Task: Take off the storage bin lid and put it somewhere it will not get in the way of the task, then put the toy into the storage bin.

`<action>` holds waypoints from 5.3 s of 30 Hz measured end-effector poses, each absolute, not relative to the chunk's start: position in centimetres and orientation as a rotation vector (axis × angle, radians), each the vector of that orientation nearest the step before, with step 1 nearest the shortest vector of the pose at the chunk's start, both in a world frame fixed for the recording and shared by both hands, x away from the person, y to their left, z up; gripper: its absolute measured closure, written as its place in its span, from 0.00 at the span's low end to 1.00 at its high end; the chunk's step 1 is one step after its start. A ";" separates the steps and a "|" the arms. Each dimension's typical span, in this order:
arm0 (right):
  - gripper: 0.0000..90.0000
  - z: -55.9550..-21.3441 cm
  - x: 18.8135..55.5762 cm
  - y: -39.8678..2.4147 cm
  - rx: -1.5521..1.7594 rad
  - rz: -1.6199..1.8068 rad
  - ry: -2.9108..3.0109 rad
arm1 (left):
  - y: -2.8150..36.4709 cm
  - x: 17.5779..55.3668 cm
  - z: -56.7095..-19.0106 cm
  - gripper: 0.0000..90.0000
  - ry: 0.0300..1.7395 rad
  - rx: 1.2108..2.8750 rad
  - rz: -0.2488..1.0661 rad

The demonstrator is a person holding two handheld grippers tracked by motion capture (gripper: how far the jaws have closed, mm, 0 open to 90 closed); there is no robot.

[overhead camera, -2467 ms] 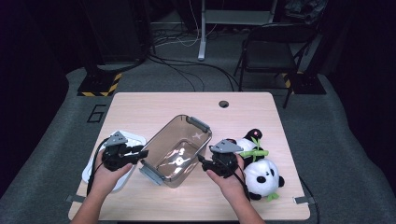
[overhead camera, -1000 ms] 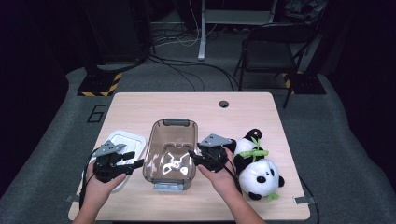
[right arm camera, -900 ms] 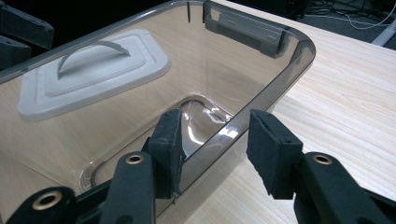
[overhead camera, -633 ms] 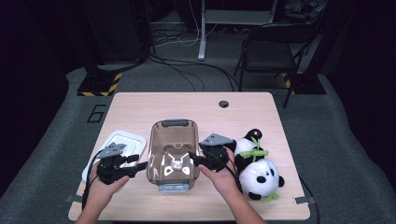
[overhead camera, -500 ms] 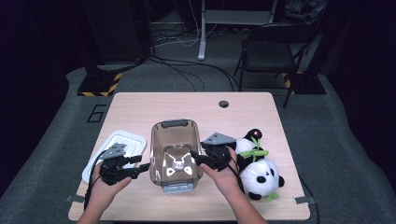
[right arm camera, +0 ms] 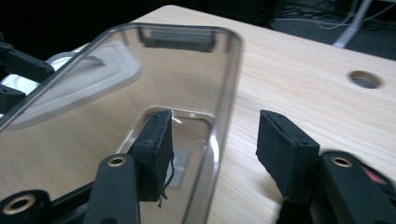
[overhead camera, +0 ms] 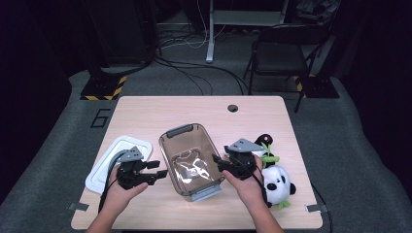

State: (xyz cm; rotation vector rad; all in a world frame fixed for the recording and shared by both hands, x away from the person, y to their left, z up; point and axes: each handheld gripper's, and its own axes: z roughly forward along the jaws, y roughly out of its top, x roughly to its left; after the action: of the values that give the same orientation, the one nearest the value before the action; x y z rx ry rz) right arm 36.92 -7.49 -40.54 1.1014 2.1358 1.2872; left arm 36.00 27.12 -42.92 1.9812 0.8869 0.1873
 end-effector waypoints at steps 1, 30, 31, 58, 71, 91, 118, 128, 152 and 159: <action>0.50 -40.4 36.7 -8.0 1.109 1.277 2.123 | 27.0 36.2 -42.9 0.50 0.881 1.985 0.186; 0.34 -44.5 31.7 -20.2 1.385 1.047 1.939 | 29.4 40.5 -43.2 0.49 0.980 1.927 0.243; 0.33 -44.6 31.7 -20.2 1.389 1.040 1.943 | 29.4 40.5 -43.3 0.49 0.984 1.922 0.246; 0.40 -46.5 32.2 -20.4 1.396 0.986 2.041 | 30.1 40.9 -43.7 0.49 1.022 1.912 0.245; 0.46 -46.4 32.1 -20.3 1.371 0.973 2.047 | 30.2 40.8 -43.8 0.49 1.027 1.908 0.252; 0.69 -45.2 31.8 -20.1 1.380 0.989 2.042 | 30.6 41.9 -42.3 0.49 1.031 1.886 0.272; 0.69 -42.9 30.6 -21.3 1.387 1.097 1.944 | 27.0 46.1 -42.3 0.76 1.034 1.930 0.291; 0.69 -42.2 30.7 -20.9 1.368 1.120 1.956 | 28.0 44.2 -42.0 0.78 1.088 1.953 0.314; 0.69 -37.2 31.8 -19.4 1.200 1.273 2.006 | 29.1 41.1 -42.0 0.73 1.107 1.909 0.281; 0.69 -35.8 31.6 -18.8 1.071 1.380 2.046 | 28.9 40.8 -42.1 0.73 1.107 1.909 0.279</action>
State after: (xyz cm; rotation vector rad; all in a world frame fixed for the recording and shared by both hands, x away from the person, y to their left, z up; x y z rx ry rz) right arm 31.61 -18.83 -35.80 1.0712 2.0456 1.3802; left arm 40.81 28.90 -42.06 1.9085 1.1072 0.2791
